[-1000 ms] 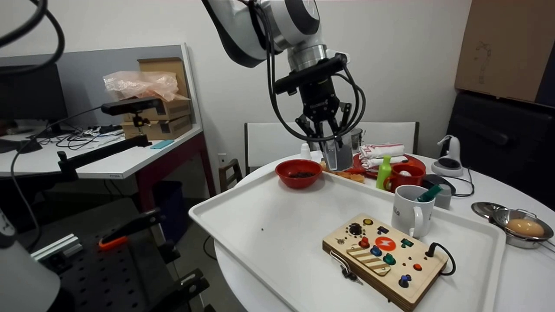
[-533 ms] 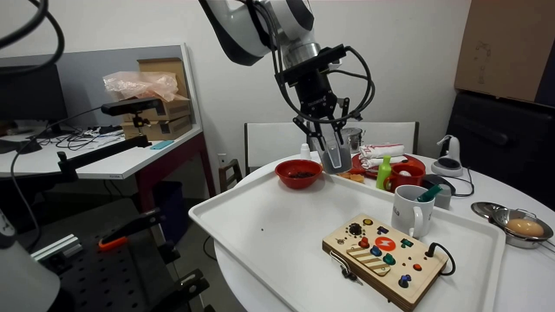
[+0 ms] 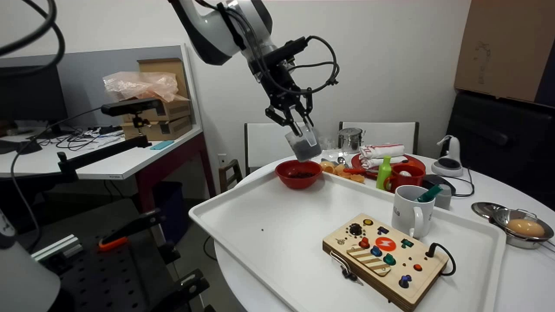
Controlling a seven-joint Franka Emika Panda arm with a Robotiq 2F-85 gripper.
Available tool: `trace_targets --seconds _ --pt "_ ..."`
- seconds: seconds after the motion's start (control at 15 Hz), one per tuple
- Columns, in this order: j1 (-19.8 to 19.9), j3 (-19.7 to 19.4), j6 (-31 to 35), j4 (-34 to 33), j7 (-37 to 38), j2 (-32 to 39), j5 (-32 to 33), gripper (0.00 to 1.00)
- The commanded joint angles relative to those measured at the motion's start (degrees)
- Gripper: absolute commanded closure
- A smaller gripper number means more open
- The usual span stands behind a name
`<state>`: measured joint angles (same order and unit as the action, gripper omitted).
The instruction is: Pour the contents of the jug into the red bowl
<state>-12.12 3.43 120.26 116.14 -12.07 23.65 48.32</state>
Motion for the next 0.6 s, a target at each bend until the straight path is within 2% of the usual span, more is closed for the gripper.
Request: trace_targets --seconds 0.0,0.13,0.2,0.53 --pt "-2.83 2.26 -6.39 -5.42 -2.18 4.17 6.52 0.93" --pt "-3.59 2.81 -8.39 -7.48 -3.68 6.49 10.79 0.93" --pt "-1.93 3.96 -6.03 -3.96 -1.18 3.50 7.73 0.72" --pt "-2.25 4.07 -7.25 -6.39 -2.34 6.28 10.18 0.72"
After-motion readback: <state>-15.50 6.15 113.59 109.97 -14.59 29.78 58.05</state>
